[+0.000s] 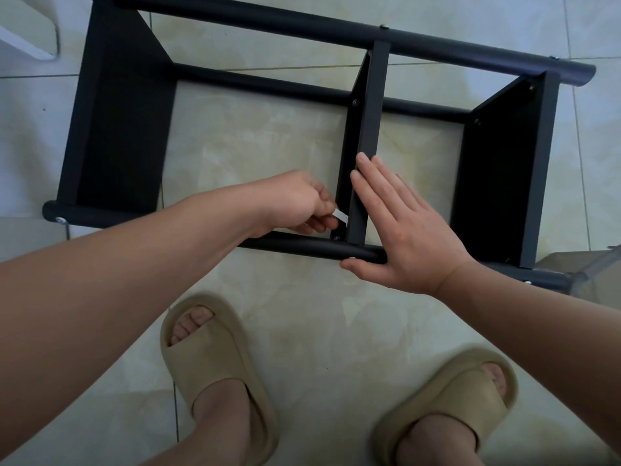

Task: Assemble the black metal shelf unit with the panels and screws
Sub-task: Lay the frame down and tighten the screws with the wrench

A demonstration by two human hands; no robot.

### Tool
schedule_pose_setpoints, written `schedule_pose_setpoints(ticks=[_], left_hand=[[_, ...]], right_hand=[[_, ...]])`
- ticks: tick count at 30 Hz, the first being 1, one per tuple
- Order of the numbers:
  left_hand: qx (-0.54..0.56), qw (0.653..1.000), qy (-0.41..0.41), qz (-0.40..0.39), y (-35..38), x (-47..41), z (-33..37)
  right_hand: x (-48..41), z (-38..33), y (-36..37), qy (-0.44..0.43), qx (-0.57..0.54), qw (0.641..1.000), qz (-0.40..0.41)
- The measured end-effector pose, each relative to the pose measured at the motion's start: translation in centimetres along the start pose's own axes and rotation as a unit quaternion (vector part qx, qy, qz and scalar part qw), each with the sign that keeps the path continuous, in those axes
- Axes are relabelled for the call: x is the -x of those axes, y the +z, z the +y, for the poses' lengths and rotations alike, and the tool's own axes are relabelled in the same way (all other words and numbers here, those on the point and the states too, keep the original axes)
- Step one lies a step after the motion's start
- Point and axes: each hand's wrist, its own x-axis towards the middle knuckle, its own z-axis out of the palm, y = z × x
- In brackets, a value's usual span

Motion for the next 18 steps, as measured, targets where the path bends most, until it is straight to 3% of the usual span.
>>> schedule_pose_setpoints(ticks=[18], left_hand=[[-0.165,0.985,0.045,-0.014,-0.54,0.29,-0.89]], right_hand=[[0.04,0.11,0.2,-0.004,-0.001,1.0,0.012]])
